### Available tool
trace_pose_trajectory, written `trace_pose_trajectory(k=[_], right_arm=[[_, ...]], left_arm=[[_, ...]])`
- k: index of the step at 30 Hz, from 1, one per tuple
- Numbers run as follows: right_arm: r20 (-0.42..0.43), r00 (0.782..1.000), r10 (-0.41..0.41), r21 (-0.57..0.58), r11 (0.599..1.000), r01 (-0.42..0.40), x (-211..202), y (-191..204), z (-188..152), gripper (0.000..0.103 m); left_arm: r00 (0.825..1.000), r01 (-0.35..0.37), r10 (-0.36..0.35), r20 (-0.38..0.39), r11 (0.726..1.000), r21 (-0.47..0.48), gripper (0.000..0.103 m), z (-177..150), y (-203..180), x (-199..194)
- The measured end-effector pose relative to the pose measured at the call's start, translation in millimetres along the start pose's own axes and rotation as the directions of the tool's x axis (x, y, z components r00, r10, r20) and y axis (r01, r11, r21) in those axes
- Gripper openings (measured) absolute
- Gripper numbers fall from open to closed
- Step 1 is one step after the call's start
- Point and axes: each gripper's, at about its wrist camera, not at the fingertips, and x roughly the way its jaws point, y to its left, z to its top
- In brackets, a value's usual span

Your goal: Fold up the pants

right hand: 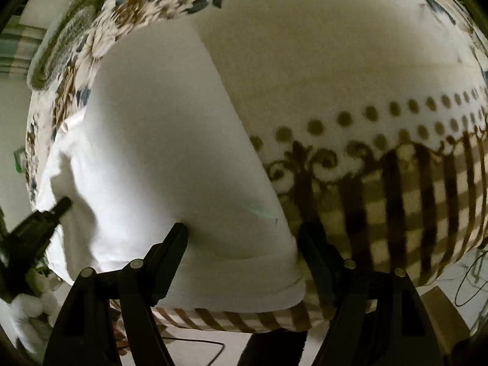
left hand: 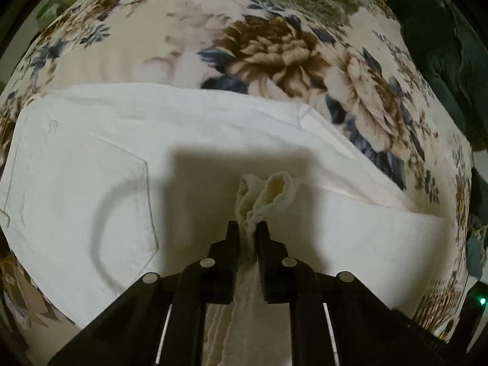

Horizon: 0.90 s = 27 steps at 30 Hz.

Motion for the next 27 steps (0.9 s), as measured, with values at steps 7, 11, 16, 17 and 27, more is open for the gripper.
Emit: trace_pose_trajectory(k=[7,11,16,17,27], right_arm=[[-0.008,0.999,-0.052,-0.034,0.998,0.052,4,16,3,0.077],[0.009,0.993,-0.12,-0.083,0.989,0.121,0,31,4,0.077],[0.124,0.974,-0.189,-0.16,0.965,0.208,-21,71,2,0.097],[0.133,0.973,-0.189,-0.172,0.962,0.211,-24,77,1,0.099],[0.074,0.979,-0.192,-0.28,0.938,0.205,7,141,9,0.099]], left_arm=[[1.0,-0.019,0.019,-0.002,1.0,-0.013,0.014,0,3,13],[0.999,0.006,-0.005,0.036,0.999,-0.043,0.018,-7,7,-13],[0.989,0.03,-0.007,0.15,0.988,-0.154,0.085,-28,36,-65],[0.985,0.038,-0.005,0.174,0.982,-0.185,0.086,-32,44,-74],[0.945,0.231,0.026,0.326,0.652,-0.722,0.073,-89,243,-81]])
